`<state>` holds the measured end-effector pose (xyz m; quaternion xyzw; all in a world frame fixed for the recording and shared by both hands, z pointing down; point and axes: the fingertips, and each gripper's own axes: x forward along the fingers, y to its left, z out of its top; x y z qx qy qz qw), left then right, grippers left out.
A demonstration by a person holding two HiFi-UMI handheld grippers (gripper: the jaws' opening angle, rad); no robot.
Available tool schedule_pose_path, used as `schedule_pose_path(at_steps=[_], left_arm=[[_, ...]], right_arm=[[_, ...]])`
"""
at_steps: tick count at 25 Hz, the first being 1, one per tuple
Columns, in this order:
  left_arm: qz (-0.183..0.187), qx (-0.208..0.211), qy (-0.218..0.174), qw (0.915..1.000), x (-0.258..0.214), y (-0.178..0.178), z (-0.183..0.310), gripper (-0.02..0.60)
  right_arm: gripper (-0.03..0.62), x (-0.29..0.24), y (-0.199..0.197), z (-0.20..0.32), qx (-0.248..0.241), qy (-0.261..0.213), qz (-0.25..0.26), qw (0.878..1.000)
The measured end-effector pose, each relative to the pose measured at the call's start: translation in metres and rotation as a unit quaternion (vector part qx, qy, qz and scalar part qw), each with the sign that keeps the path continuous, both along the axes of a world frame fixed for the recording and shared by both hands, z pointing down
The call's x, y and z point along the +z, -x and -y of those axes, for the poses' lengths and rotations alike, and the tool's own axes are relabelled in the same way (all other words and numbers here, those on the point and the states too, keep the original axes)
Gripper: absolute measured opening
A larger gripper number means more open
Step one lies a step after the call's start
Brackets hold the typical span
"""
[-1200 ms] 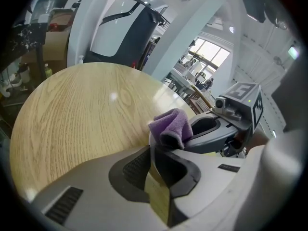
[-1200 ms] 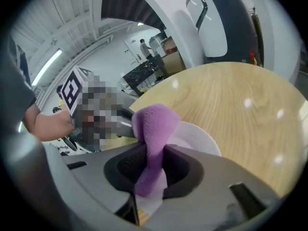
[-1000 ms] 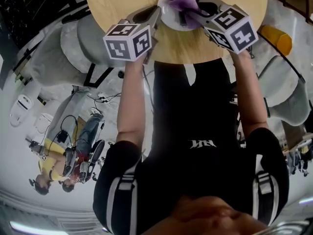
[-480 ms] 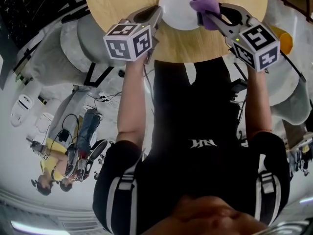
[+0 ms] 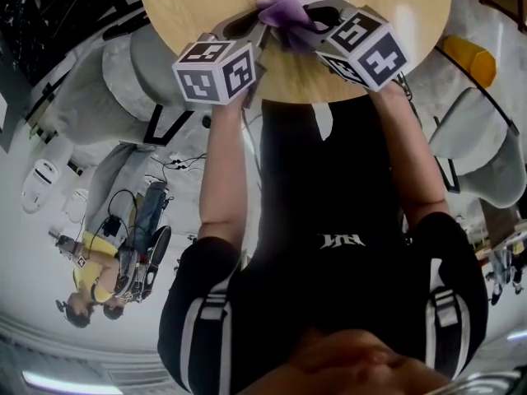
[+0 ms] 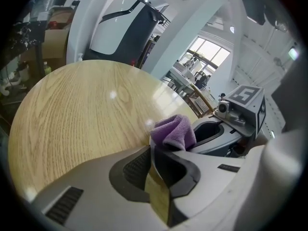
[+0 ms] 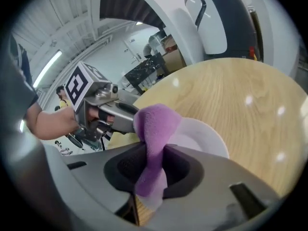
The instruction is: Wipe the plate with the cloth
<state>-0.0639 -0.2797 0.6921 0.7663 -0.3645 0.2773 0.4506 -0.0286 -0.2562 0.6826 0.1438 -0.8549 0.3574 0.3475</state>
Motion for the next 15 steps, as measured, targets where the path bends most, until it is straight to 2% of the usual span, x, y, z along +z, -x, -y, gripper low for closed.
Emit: schedule_pose_path(at_steps=[5, 9, 15], left_arm=[[-0.002, 0.002, -0.001, 1.0, -0.001, -0.003, -0.002, 0.031], [-0.004, 0.003, -0.001, 1.0, 0.0, -0.004, -0.004, 0.031], [-0.004, 0.001, -0.001, 1.0, -0.001, -0.007, -0.007, 0.032]], right_arm=[[0.091, 0.0, -0.042, -0.006, -0.003, -0.011, -0.036, 0.999], [0.091, 0.002, -0.084, -0.007, 0.032, -0.004, -0.05, 0.998], [0.091, -0.01, -0.115, -0.005, 0.062, -0.011, -0.067, 0.996]])
